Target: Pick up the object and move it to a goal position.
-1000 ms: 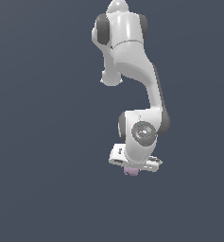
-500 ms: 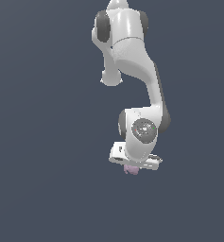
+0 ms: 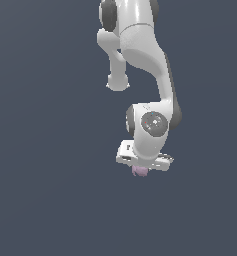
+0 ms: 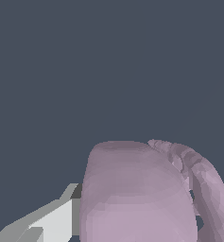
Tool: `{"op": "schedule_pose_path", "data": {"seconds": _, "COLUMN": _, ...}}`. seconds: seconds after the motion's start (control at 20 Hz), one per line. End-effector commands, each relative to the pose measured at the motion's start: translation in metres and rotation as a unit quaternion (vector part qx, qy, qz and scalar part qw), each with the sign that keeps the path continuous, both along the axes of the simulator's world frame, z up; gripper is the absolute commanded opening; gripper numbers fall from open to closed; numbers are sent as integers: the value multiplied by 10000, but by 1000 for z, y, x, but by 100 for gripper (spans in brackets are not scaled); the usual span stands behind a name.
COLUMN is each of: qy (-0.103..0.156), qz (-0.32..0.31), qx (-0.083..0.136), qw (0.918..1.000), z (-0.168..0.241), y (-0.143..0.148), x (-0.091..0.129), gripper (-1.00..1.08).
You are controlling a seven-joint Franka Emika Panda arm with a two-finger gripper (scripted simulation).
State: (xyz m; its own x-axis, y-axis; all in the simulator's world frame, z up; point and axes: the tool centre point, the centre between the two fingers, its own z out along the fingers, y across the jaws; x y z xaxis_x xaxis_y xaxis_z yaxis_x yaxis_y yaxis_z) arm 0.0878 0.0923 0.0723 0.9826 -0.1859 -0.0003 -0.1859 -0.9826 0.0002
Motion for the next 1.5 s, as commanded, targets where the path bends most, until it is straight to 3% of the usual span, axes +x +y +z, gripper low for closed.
{"op": "schedule_pose_path", "data": {"seconds": 0.0, "qy": -5, "qz": 0, "qx": 1, "qw": 10000, "z": 12, "y": 1, "x": -10, "gripper": -100}}
{"op": "schedule_pose_path", "data": {"seconds": 1.45, "qy": -3, "qz": 1, "qx": -2, "qw": 10000, "z": 198, "y": 21, "x": -177, "gripper": -100}}
